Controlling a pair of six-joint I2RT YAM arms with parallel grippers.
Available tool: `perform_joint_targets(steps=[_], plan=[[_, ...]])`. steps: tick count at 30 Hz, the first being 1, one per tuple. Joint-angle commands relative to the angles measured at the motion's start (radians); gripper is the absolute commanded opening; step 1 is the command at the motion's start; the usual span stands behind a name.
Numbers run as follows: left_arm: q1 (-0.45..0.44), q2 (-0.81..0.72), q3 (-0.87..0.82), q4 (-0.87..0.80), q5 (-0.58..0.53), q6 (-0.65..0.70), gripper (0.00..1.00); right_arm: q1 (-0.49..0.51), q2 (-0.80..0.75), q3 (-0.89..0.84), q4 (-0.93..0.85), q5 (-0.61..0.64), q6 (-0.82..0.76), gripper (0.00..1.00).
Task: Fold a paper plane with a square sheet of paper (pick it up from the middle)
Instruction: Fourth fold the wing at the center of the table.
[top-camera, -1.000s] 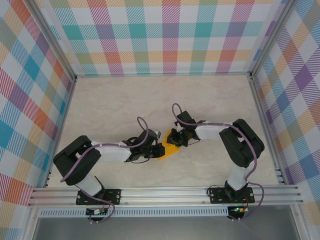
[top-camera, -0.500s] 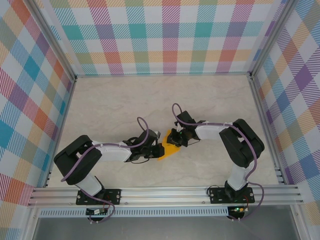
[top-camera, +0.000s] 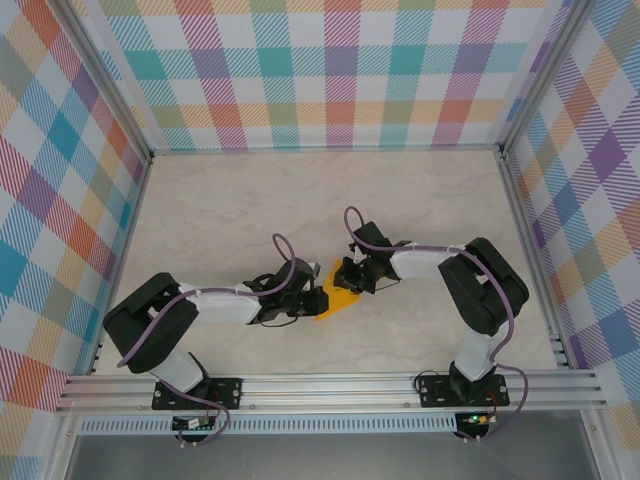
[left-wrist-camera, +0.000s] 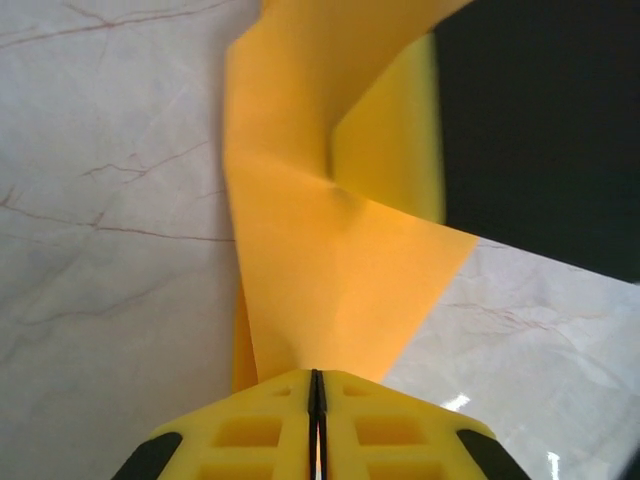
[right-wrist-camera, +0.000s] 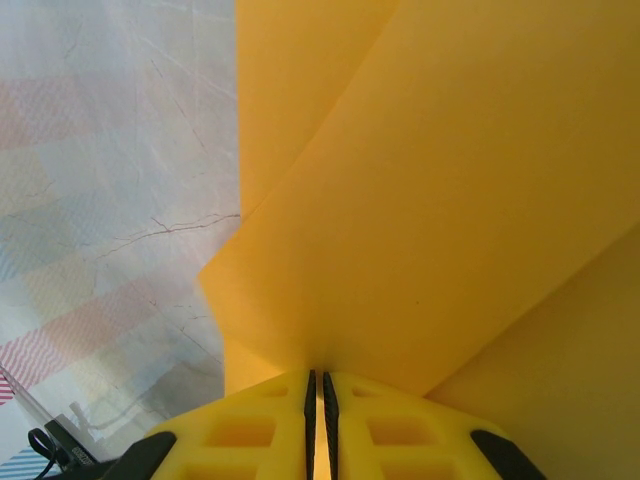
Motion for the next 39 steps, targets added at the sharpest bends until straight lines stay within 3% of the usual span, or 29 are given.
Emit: perform_joint_targets(steps=[1,10,26,32,39], plan=[[-0.009,-0.073,-0.011,-0.048,0.021,-0.016,0.12,0.006,0.029,-0.014,-0.044,0.036,0.01,0.14],[-0.024,-0.016,-0.005,-0.065,0.05,-0.018,0.1,0.007,0.039,-0.013,-0.042,0.032,0.01,0.14],[-0.025,0.041,0.011,-0.171,-0.011,-0.01,0.07,0.006,0.04,-0.015,-0.047,0.034,0.008,0.14],[-0.025,0.03,0.026,-0.201,-0.037,0.0,0.06,0.007,0.04,-0.015,-0.049,0.036,0.008,0.14],[-0.03,-0.057,0.006,-0.147,0.038,-0.004,0.1,0.007,0.041,-0.015,-0.05,0.036,0.007,0.14]])
